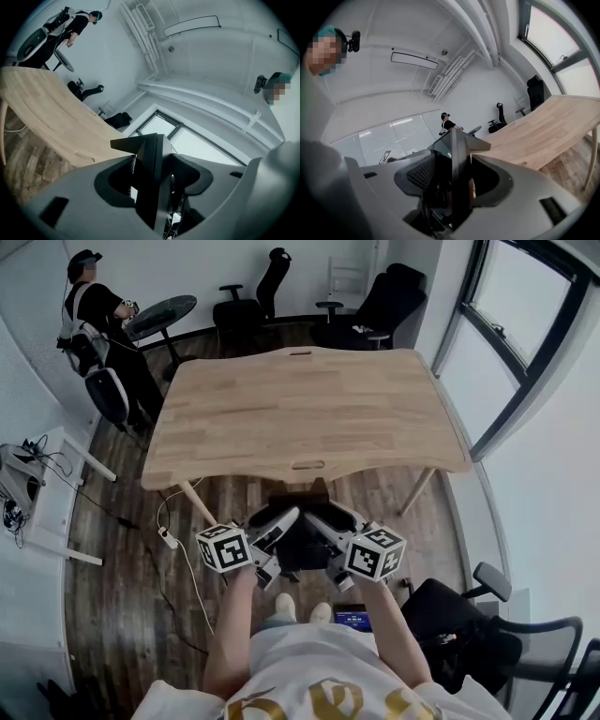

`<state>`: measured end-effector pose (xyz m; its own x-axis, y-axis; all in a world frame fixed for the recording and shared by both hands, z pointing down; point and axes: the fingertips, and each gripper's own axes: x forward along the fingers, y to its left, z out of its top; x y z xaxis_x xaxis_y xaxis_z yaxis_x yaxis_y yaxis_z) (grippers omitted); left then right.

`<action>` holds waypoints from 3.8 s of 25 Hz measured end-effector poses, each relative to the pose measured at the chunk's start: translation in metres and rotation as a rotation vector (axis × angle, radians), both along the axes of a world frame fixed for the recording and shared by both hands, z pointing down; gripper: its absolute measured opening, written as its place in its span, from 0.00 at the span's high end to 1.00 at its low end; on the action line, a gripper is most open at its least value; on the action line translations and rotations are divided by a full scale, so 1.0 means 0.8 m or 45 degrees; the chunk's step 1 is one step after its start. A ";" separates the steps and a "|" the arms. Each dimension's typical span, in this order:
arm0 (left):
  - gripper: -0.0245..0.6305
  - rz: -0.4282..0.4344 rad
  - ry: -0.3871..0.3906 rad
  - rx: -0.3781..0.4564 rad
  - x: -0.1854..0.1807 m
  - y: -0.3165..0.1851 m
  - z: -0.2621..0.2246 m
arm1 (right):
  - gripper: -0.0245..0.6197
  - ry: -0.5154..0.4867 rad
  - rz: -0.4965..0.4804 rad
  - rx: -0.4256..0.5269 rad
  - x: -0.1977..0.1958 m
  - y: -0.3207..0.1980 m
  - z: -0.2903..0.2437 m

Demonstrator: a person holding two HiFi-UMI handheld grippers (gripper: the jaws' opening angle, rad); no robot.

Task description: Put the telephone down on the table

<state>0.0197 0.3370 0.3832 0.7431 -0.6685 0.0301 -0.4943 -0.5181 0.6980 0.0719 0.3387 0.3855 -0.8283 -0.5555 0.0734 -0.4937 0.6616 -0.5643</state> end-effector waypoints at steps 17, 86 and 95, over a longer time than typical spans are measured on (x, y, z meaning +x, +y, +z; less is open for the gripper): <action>0.61 -0.015 -0.005 -0.004 0.016 -0.049 0.011 | 0.61 0.040 -0.053 -0.036 0.013 -0.051 0.012; 0.61 0.150 -0.017 -0.201 -0.123 -0.573 0.116 | 0.61 0.053 0.031 -0.280 -0.129 -0.568 0.118; 0.61 0.181 -0.017 -0.278 -0.117 -0.609 0.163 | 0.61 0.066 0.019 -0.365 -0.123 -0.604 0.165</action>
